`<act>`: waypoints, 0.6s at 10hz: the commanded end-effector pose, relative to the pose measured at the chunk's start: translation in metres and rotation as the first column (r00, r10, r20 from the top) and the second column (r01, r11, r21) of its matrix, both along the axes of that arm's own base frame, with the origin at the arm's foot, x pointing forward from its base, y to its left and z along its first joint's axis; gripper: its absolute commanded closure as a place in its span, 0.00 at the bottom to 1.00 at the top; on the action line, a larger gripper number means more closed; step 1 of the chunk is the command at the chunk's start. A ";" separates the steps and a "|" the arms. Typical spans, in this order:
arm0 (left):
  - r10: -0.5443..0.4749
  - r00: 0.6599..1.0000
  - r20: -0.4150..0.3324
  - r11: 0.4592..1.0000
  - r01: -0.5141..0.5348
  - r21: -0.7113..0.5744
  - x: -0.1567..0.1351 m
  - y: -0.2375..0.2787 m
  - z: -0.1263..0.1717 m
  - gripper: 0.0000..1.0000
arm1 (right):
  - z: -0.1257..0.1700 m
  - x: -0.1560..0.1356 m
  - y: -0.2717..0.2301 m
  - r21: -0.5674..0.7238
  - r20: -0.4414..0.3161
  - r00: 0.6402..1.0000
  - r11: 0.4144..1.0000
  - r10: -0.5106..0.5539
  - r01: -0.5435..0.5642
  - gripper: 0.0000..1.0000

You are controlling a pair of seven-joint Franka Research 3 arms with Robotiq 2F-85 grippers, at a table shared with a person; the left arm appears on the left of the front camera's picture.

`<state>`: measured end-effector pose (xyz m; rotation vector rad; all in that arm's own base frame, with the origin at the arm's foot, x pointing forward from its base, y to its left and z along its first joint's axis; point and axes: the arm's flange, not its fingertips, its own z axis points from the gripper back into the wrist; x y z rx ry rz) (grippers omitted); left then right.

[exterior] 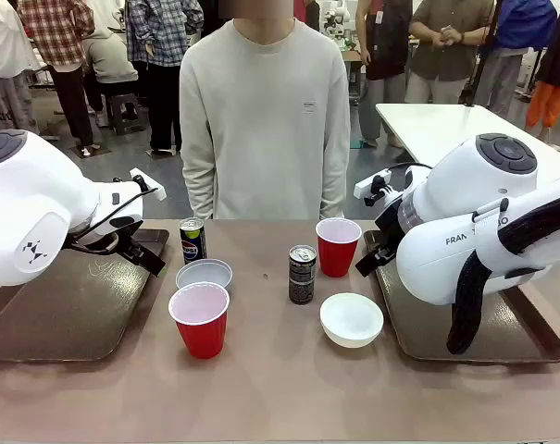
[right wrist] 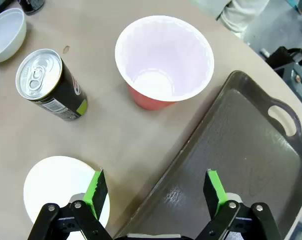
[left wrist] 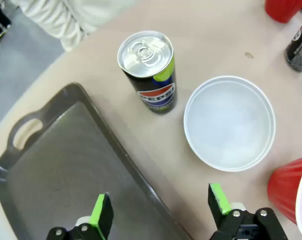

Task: Prepare tableware on both trays.
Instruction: Pick up a Picnic Bowl from the table and place it on a Handle tray.

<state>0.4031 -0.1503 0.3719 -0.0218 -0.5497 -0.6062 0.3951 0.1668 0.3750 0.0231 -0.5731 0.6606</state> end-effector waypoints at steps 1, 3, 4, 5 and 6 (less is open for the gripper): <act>0.000 1.000 0.000 1.000 0.000 0.000 0.000 0.000 0.000 0.00 | 0.000 0.000 0.000 0.000 0.000 1.000 1.000 0.000 0.000 0.00; 0.000 1.000 0.000 1.000 0.000 0.000 0.000 0.000 0.000 0.00 | 0.000 0.000 0.000 0.000 0.000 1.000 1.000 0.000 0.000 0.00; 0.000 1.000 0.000 1.000 0.000 0.000 0.000 0.000 0.000 0.00 | 0.000 0.000 0.000 0.000 0.000 1.000 1.000 0.000 0.000 0.00; 0.000 1.000 0.000 1.000 0.000 0.000 0.000 0.000 0.000 0.00 | 0.000 0.000 0.000 0.000 0.000 1.000 1.000 0.000 0.000 0.00; 0.000 1.000 0.000 1.000 0.000 0.000 0.000 0.000 0.000 0.00 | 0.000 0.000 0.000 0.000 0.000 1.000 1.000 0.000 0.000 0.00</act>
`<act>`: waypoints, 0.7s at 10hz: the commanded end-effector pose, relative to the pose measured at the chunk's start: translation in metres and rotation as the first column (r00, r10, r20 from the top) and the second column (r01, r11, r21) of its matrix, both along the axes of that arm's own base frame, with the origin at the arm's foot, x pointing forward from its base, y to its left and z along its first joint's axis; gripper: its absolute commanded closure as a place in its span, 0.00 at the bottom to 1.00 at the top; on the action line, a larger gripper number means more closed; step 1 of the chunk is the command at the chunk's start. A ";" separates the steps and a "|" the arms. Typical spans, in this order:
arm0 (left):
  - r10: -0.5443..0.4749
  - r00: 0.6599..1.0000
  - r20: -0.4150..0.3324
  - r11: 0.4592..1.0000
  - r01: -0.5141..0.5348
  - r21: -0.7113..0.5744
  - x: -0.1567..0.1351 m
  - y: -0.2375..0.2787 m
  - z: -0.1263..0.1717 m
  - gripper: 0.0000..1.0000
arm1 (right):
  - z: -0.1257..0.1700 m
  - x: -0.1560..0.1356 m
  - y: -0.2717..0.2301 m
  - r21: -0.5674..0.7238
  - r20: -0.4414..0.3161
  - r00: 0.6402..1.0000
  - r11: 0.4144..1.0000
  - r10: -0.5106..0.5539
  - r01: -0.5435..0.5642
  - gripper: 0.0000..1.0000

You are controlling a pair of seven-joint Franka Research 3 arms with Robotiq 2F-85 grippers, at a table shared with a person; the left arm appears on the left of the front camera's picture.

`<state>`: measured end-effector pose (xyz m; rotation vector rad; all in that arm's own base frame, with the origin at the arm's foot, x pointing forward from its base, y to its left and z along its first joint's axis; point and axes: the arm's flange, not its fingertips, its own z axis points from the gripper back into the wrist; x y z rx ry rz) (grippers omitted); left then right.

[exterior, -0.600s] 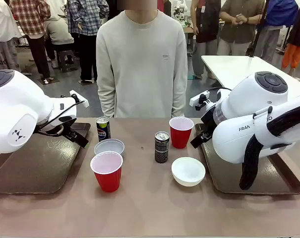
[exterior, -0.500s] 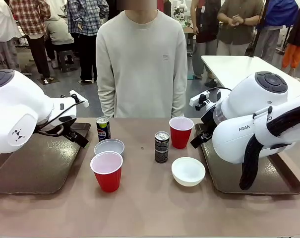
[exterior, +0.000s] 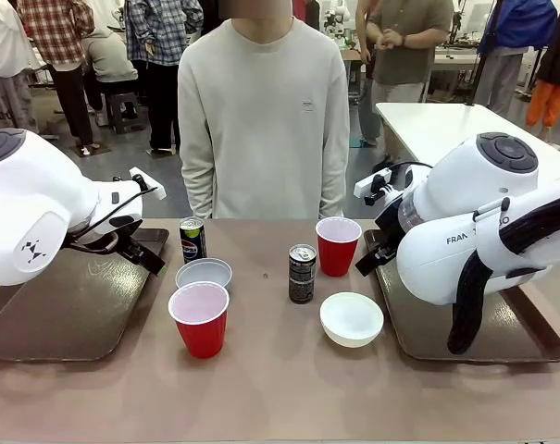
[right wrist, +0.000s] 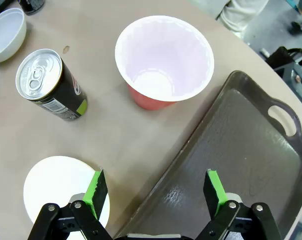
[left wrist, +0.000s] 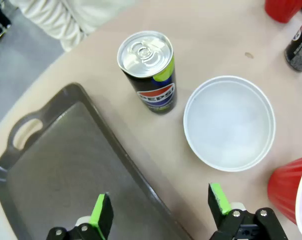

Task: Prepare tableware on both trays.
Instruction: Pick up a Picnic Bowl from the table and place it on a Handle tray.

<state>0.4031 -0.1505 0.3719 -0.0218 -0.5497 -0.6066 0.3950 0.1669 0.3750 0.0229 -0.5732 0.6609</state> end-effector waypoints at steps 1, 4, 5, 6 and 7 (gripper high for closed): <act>0.000 1.000 0.000 1.000 0.000 0.000 0.000 0.000 0.000 0.00 | 0.000 0.000 0.000 0.000 0.000 1.000 1.000 0.000 0.000 0.00; 0.000 1.000 0.000 1.000 0.000 0.000 0.000 0.000 0.000 0.00 | 0.000 0.000 0.000 0.000 0.000 1.000 1.000 0.000 0.000 0.00; 0.000 1.000 0.000 1.000 0.000 0.000 0.000 0.000 0.000 0.00 | 0.000 0.000 0.000 0.000 0.000 1.000 1.000 0.000 0.000 0.00; 0.000 1.000 0.000 1.000 0.000 0.000 0.000 0.000 0.000 0.00 | 0.000 0.000 0.000 0.000 0.000 1.000 1.000 0.000 0.000 0.00; 0.000 1.000 0.000 1.000 0.000 0.000 0.000 0.000 0.000 0.00 | 0.000 0.000 0.000 0.000 0.000 1.000 1.000 0.000 0.000 0.00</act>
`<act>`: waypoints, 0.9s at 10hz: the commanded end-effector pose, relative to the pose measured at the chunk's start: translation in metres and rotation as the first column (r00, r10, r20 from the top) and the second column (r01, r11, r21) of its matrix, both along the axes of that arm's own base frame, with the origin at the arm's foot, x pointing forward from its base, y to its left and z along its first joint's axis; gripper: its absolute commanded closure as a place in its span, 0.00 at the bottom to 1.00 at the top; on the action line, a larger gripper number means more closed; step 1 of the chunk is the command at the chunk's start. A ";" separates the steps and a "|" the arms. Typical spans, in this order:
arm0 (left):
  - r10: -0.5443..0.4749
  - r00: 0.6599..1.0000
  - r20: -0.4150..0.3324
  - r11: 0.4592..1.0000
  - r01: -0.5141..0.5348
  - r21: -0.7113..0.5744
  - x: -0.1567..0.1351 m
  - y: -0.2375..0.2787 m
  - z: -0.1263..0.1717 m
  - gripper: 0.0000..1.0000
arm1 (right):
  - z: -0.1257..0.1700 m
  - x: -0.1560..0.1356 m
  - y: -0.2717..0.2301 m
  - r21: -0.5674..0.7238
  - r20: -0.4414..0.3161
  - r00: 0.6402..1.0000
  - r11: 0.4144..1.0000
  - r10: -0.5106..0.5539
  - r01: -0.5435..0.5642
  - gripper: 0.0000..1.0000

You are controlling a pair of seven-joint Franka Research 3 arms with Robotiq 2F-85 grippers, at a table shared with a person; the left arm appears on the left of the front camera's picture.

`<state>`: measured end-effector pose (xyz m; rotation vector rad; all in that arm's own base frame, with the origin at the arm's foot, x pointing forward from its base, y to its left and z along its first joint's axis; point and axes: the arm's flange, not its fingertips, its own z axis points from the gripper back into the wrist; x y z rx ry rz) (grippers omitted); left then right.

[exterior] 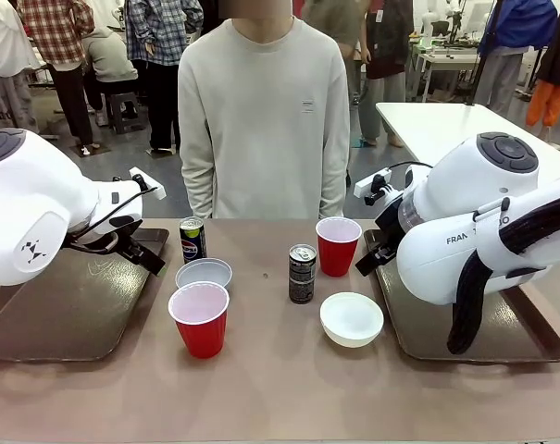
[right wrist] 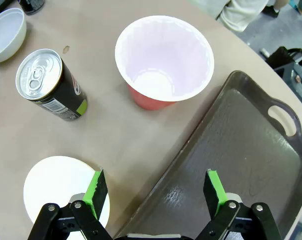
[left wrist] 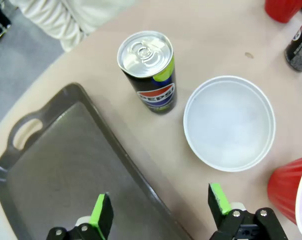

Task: Prepare tableware on both trays.
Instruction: Pick up a Picnic Bowl from the table and place it on a Handle tray.

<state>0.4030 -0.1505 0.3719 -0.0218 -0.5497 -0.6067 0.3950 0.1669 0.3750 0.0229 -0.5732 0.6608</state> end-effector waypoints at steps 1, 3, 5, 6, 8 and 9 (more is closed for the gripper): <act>0.000 1.000 0.000 1.000 0.000 0.000 0.000 0.000 0.000 0.00 | 0.000 0.000 0.000 0.000 0.000 1.000 1.000 0.000 0.000 0.00; 0.000 1.000 0.000 1.000 0.000 0.000 0.000 0.000 0.000 0.00 | 0.000 0.000 0.000 0.000 0.000 1.000 1.000 0.000 0.000 0.00; 0.000 1.000 0.000 1.000 0.000 0.000 0.000 0.000 0.000 0.00 | 0.000 0.000 0.000 0.000 0.000 1.000 1.000 0.000 0.000 0.00; 0.000 1.000 0.000 1.000 0.000 0.000 0.000 0.000 0.000 0.00 | 0.000 0.000 0.000 0.000 0.000 1.000 1.000 0.000 0.000 0.00; -0.072 0.997 0.012 0.996 0.072 0.046 -0.033 0.006 0.029 0.00 | 0.023 -0.022 0.004 -0.046 -0.004 1.000 0.999 -0.023 0.022 0.00; -0.145 0.989 -0.042 0.989 0.145 0.012 -0.059 0.017 0.054 0.00 | 0.053 -0.052 0.005 -0.063 -0.040 0.999 0.998 -0.019 0.017 0.00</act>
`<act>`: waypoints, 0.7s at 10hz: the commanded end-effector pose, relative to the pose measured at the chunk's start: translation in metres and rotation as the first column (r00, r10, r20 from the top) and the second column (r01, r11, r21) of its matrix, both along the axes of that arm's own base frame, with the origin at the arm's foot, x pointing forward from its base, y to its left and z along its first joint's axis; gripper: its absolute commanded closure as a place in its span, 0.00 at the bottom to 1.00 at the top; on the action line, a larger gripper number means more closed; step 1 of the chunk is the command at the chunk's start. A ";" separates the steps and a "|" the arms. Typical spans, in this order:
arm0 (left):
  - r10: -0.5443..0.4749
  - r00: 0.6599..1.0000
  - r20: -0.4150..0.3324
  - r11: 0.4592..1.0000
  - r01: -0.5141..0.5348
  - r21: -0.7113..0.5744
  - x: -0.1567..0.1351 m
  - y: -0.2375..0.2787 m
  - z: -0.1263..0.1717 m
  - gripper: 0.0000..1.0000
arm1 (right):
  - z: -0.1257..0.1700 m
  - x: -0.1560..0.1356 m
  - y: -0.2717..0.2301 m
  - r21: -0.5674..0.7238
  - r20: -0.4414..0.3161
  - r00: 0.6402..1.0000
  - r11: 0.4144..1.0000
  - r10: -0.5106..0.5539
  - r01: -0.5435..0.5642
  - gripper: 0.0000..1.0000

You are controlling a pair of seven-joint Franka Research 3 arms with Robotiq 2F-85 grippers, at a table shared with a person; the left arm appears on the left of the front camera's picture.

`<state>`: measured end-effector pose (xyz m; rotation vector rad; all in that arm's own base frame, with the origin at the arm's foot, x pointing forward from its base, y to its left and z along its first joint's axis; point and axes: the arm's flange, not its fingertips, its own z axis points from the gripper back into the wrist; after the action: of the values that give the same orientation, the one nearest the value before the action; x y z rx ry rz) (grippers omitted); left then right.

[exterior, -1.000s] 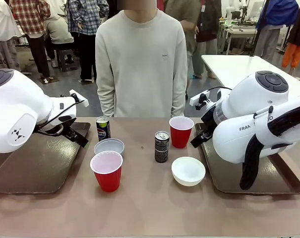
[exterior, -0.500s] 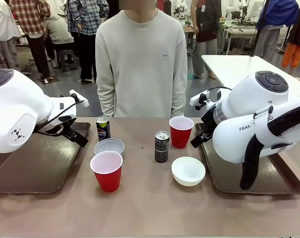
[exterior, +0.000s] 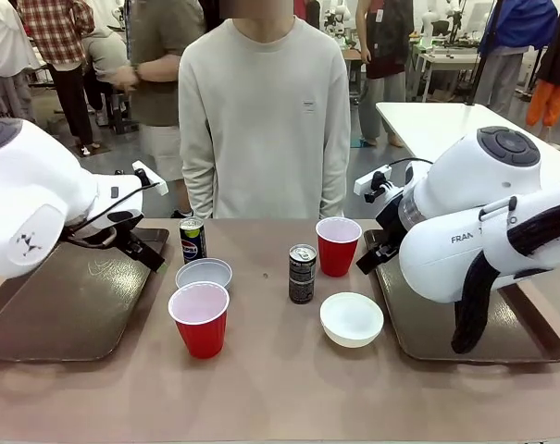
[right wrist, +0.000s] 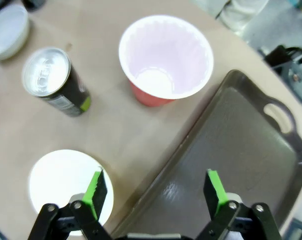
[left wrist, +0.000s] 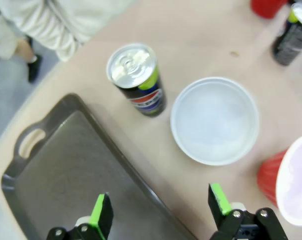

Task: Prepare tableware on both trays.
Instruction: Pick up a Picnic Bowl from the table and place it on a Handle tray.

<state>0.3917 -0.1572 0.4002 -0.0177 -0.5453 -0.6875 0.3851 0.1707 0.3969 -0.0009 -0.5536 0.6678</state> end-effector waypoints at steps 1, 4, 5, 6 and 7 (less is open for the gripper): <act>-0.099 0.990 -0.097 0.995 0.096 -0.041 -0.067 0.033 0.038 0.00 | 0.051 -0.069 -0.003 -0.063 -0.083 0.996 0.997 -0.045 0.040 0.00; -0.118 0.951 -0.284 0.991 0.131 0.025 -0.115 0.047 0.043 0.00 | 0.061 -0.131 -0.026 -0.103 -0.277 0.951 0.989 -0.135 0.110 0.00; -0.108 0.948 -0.298 0.991 0.126 0.039 -0.128 0.048 0.037 0.00 | 0.056 -0.147 -0.033 -0.119 -0.317 0.934 0.984 -0.166 0.135 0.00; -0.069 0.954 -0.291 0.996 0.084 0.041 -0.131 0.049 0.034 0.00 | 0.052 -0.148 -0.037 -0.101 -0.298 0.936 0.981 -0.186 0.163 0.00; -0.118 0.949 -0.292 0.992 0.126 0.007 -0.078 0.027 0.069 0.00 | 0.082 -0.105 -0.015 -0.141 -0.263 0.955 0.985 -0.137 0.103 0.00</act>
<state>0.3048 -0.1245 0.4750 -0.1163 -0.2241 -0.7870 0.2662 0.1501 0.4865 -0.0530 -0.2109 0.5464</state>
